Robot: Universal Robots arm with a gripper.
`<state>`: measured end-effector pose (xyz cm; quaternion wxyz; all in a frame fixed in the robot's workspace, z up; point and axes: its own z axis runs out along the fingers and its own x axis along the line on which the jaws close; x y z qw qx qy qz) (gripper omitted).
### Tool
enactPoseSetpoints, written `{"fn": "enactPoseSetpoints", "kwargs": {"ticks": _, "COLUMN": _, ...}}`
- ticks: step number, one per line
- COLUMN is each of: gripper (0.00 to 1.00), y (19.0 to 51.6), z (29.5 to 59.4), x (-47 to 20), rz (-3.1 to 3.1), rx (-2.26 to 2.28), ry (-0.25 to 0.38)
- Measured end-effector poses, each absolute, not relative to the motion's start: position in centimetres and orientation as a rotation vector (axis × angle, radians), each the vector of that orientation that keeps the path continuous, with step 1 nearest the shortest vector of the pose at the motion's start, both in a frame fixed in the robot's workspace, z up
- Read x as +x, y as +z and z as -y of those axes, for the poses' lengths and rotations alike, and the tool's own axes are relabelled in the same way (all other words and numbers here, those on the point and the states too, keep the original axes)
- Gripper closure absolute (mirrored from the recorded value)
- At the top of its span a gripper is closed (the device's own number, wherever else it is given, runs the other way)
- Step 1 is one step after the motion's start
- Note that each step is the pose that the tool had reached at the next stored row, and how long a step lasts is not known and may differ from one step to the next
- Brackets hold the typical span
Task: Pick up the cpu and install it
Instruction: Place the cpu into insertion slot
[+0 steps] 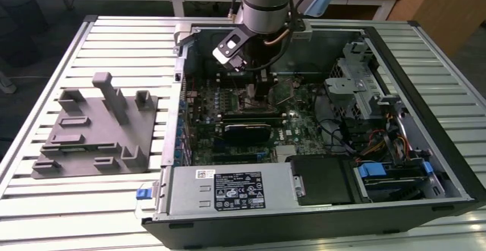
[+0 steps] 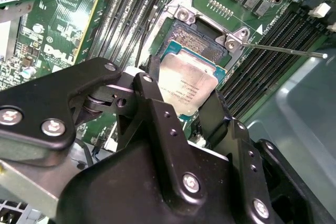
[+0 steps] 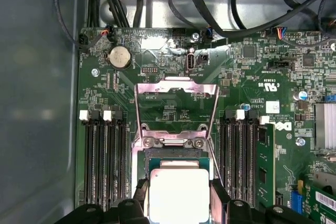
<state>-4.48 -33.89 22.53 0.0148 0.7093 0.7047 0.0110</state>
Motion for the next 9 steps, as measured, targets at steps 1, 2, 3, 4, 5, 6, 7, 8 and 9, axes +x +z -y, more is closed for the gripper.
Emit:
{"fn": "enactPoseSetpoints", "kwargs": {"ticks": 1, "gripper": 0.46, "y": 22.4, "z": 33.9, "x": -4.5, "rz": -2.194, "rx": 2.208, "ry": 0.035}}
{"fn": "enactPoseSetpoints", "kwargs": {"ticks": 2, "gripper": 0.46, "y": 22.3, "z": 33.9, "x": -4.5, "rz": -2.195, "rx": 2.209, "ry": 0.037}}
{"fn": "enactPoseSetpoints", "kwargs": {"ticks": 3, "gripper": 0.46, "y": 22.2, "z": 33.9, "x": -4.5, "rz": -2.196, "rx": 2.21, "ry": 0.04}}
{"fn": "enactPoseSetpoints", "kwargs": {"ticks": 4, "gripper": 0.46, "y": 22.1, "z": 33.9, "x": -4.5, "rz": -2.196, "rx": 2.211, "ry": 0.042}}
{"fn": "enactPoseSetpoints", "kwargs": {"ticks": 5, "gripper": 0.46, "y": 21.9, "z": 33.9, "x": -4.5, "rz": -2.197, "rx": 2.211, "ry": 0.043}}
{"fn": "enactPoseSetpoints", "kwargs": {"ticks": 6, "gripper": 0.46, "y": 21.8, "z": 33.9, "x": -4.5, "rz": -2.197, "rx": 2.212, "ry": 0.044}}
{"fn": "enactPoseSetpoints", "kwargs": {"ticks": 7, "gripper": 0.46, "y": 21.6, "z": 33.9, "x": -4.5, "rz": -2.197, "rx": 2.211, "ry": 0.045}}
{"fn": "enactPoseSetpoints", "kwargs": {"ticks": 8, "gripper": 0.46, "y": 21.5, "z": 33.9, "x": -4.5, "rz": -2.197, "rx": 2.211, "ry": 0.045}}
{"fn": "enactPoseSetpoints", "kwargs": {"ticks": 9, "gripper": 0.46, "y": 21.4, "z": 33.9, "x": -4.5, "rz": -2.197, "rx": 2.211, "ry": 0.046}}
